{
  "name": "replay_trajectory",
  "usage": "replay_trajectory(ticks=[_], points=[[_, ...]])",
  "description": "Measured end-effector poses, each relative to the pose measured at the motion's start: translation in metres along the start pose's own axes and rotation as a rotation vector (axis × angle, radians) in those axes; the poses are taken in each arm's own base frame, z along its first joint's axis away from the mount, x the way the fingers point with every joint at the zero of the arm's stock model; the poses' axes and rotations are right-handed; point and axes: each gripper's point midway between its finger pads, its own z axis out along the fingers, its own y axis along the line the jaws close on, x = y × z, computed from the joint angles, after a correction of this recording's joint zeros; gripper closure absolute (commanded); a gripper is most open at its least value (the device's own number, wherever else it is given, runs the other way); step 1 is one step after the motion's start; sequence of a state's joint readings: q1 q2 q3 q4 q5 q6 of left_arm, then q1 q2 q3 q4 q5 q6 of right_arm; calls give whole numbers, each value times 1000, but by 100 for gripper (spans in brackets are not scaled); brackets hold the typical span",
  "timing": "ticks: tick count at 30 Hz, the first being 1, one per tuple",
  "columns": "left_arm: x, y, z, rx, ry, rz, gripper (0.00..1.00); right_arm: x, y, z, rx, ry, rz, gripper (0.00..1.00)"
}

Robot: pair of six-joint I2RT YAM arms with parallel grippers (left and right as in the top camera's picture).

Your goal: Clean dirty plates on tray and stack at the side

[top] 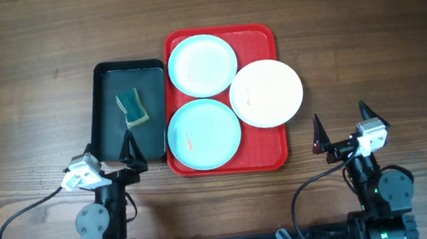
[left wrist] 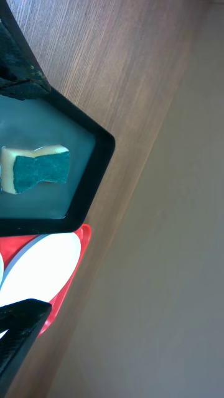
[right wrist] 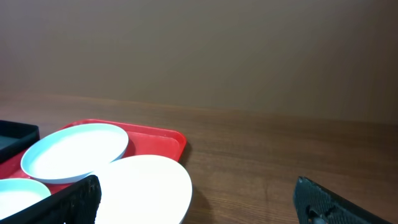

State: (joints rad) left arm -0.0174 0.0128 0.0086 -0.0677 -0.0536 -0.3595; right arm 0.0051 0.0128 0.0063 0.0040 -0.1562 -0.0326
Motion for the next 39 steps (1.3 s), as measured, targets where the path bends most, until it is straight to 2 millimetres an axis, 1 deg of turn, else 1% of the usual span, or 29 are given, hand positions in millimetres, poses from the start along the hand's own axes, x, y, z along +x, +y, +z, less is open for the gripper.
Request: replay_trajectory(ticks=[2,4,6,39], points=[[0,0,0,0,0,0,0,1,0,0,0,4,1,0],[0,0,0,0,0,0,0,7,0,2,-1,32,5,0],[0,0,0,0,0,0,0,10,0,3,-1,42,7,0],[0,0,0,0,0,0,0,9,0,3,-1,41,7,0]])
